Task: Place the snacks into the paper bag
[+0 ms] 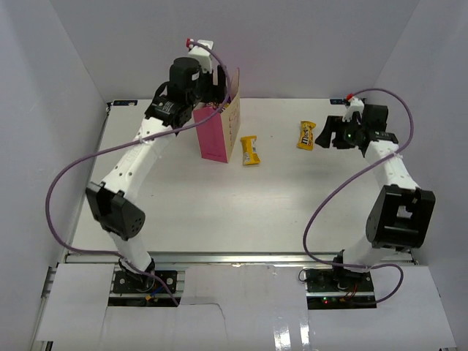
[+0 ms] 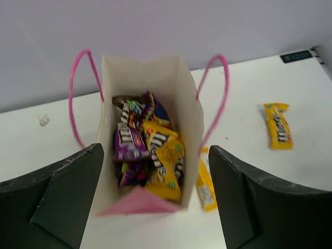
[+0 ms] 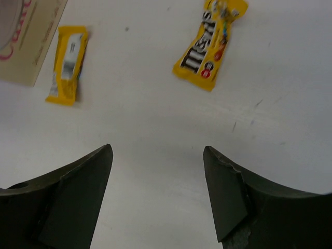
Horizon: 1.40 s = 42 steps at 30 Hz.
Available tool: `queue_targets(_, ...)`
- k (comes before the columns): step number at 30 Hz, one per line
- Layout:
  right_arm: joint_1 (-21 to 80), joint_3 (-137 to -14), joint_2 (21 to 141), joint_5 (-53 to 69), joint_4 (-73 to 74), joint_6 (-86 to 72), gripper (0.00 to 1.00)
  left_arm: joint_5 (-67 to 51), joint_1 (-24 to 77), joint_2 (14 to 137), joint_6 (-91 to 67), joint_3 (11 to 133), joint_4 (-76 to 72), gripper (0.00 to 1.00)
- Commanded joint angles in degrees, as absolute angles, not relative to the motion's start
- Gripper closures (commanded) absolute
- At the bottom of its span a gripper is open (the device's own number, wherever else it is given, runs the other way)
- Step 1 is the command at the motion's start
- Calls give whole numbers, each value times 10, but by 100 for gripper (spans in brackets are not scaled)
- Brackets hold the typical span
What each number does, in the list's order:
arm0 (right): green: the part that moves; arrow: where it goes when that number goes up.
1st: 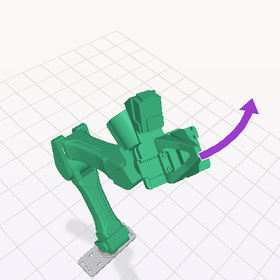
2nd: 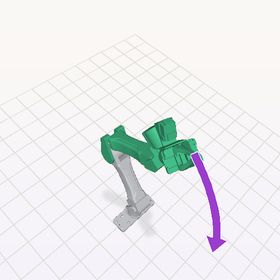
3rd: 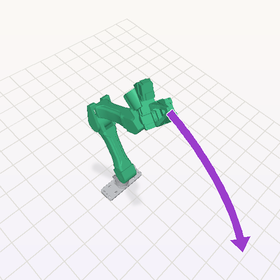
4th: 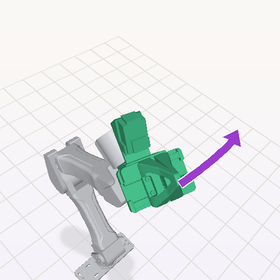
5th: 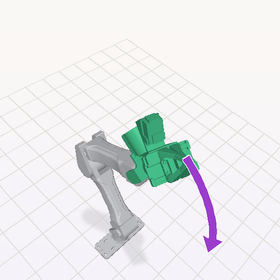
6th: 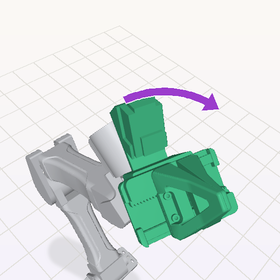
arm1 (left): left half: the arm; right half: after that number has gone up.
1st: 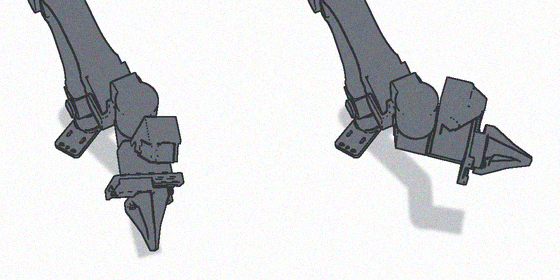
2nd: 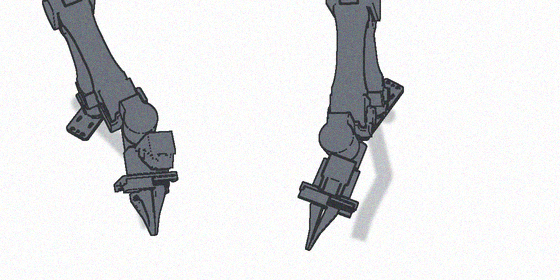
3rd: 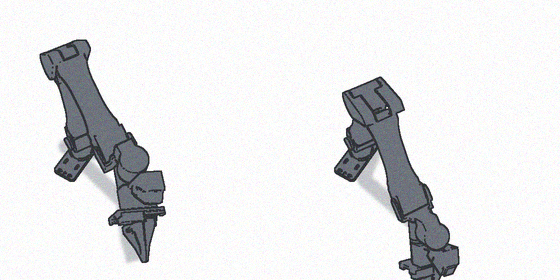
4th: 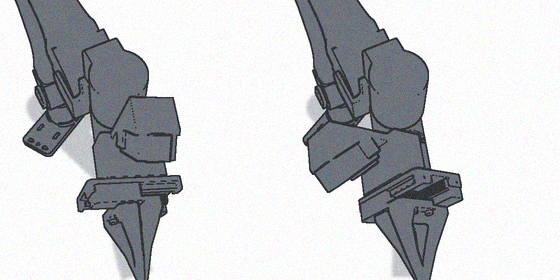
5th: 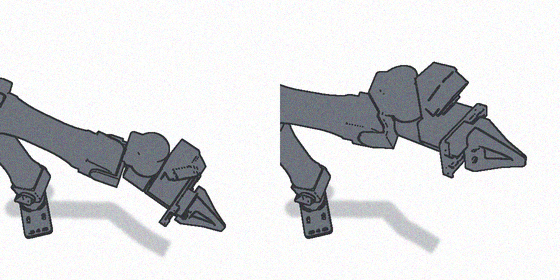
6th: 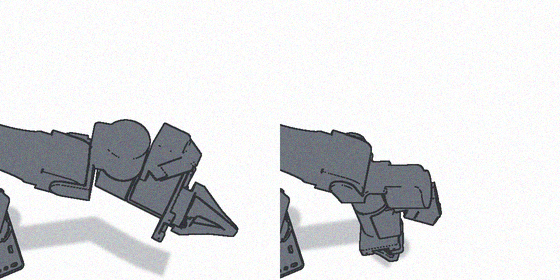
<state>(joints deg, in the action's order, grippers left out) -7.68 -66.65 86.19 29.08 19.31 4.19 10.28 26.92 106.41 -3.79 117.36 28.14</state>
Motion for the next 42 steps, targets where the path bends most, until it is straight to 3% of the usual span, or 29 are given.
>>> queue_targets(1,-48,-791,941,162,177,-32,23,42,271,892,-92,1062,258,6)
queue_targets(9,-7,-1090,1225,81,251,-12,26,17,269,570,-183,692,250,2)
queue_targets(14,26,-1125,1293,37,220,-3,28,29,268,407,-298,550,276,2)
queue_targets(18,38,-1147,1322,-30,202,18,31,31,268,353,-352,503,285,2)
queue_targets(26,38,-1088,1328,-40,205,8,49,-31,268,397,-397,482,259,2)
queue_targets(34,40,-1034,1307,18,214,11,61,-152,268,502,-482,421,96,2)
queue_targets(40,36,-977,1241,64,207,21,90,-200,286,589,-521,410,7,3)
queue_targets(42,32,-918,1207,123,184,34,92,-201,299,622,-529,408,-23,3)
